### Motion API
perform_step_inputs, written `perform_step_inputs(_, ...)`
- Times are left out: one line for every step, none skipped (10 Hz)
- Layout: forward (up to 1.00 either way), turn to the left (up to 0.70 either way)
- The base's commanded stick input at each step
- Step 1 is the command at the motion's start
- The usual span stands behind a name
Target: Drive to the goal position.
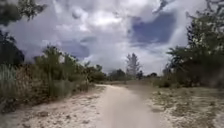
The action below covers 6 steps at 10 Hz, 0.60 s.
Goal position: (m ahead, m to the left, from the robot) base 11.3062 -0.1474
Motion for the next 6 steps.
perform_step_inputs(0.50,0.00)
perform_step_inputs(0.50,0.00)
perform_step_inputs(0.50,0.00)
perform_step_inputs(0.50,0.00)
perform_step_inputs(0.50,0.00)
perform_step_inputs(0.50,0.00)
